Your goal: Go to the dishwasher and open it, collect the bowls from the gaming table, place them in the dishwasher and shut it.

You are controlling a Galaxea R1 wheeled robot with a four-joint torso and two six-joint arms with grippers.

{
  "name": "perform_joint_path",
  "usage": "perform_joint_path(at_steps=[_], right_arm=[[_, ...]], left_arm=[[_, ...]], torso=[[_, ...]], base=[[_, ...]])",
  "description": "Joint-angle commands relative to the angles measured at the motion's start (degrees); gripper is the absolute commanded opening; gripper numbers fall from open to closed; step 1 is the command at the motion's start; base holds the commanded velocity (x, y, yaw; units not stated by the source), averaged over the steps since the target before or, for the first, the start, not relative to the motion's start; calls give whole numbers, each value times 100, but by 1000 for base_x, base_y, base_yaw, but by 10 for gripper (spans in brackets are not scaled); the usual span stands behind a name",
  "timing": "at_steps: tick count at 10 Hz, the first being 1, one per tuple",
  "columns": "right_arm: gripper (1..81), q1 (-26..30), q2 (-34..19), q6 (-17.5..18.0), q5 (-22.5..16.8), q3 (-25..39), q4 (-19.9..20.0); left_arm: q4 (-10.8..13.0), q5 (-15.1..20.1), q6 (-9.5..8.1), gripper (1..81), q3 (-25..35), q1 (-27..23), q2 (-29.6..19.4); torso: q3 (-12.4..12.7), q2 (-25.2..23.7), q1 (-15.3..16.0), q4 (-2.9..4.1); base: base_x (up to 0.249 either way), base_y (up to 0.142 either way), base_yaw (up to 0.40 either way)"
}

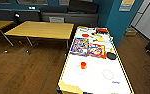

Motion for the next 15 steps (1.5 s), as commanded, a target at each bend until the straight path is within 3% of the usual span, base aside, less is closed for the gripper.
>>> perform_joint_path(at_steps=[1,2,5,7,8,10,12,13,15], right_arm=[[10,-3,-169,-29,-174,-42,-159],[10,32,-169,-20,-174,-34,-211],[10,111,-134,-20,-174,55,-264],[10,111,-116,-11,-174,28,-343],[10,128,-116,-3,-173,19,-343],[10,208,-98,-3,-165,46,-343],[10,296,-81,-3,-183,64,-335],[10,313,-81,-3,-183,72,-317],[10,322,-72,15,-183,72,-343]], left_arm=[[-12,1373,-1024,811,467,-1791,-507],[-3,1905,-1294,811,511,-2327,-429],[-3,2637,-1796,811,450,-3383,-87],[-3,2938,-2070,811,300,-3937,152],[-3,3174,-2391,811,152,-4200,309],[5,3289,-3314,811,-164,-4587,494],[6,3298,-3730,811,-560,-4833,766],[6,3411,-3836,811,-797,-5008,994],[6,3737,-3845,811,-1264,-5360,1576]], torso=[[0,0,0,0],[0,0,0,0],[0,0,0,0],[0,0,2,0],[0,0,2,0],[0,2,2,0],[0,2,2,0],[0,2,2,0],[0,2,2,0]], base=[[0,0,0],[0,0,0],[0,0,0],[0,0,0],[0,0,0],[0,0,0],[0,0,0],[0,0,0],[0,0,0]])
